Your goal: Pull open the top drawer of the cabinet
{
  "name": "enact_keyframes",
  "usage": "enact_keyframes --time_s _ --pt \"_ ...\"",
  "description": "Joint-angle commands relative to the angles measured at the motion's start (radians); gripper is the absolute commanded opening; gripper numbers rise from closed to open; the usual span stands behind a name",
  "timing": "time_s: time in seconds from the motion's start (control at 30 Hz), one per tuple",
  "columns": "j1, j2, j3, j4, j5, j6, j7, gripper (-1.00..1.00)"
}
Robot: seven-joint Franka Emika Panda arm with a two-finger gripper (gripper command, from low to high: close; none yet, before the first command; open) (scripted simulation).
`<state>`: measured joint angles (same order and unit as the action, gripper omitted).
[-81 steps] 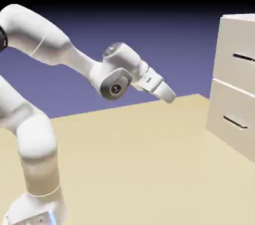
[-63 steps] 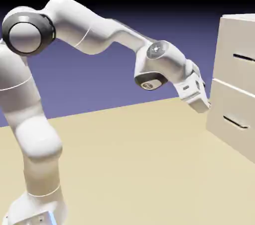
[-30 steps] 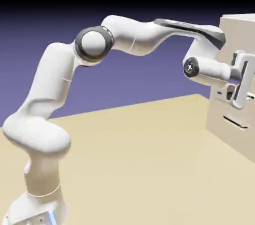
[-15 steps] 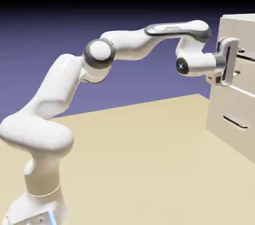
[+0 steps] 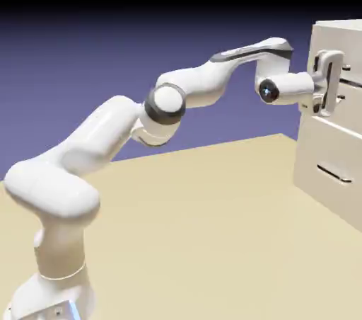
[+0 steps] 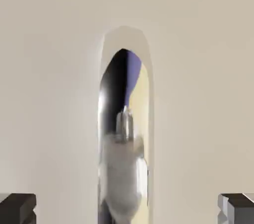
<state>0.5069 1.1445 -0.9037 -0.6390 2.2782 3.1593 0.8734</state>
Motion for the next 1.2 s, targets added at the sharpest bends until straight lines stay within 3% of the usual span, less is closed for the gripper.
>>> enact_keyframes --time_s 0.0,0.03,0.23,0.5,1.17 --pt "-0.008 0.007 0.004 0.014 -0.017 0.005 0.018 0.0" --pt "-0.008 0.007 0.004 0.014 -0.017 0.005 0.018 -1.0" --pt "0.064 -0.034 -0.08 -0.095 0.201 -0.039 -0.154 -1.0" --pt "0.248 -0.105 -0.244 -0.377 0.441 -0.155 -0.334 -1.0" --pt "0.812 -0.276 -0.592 -1.101 0.617 -0.39 -0.559 -1.0"
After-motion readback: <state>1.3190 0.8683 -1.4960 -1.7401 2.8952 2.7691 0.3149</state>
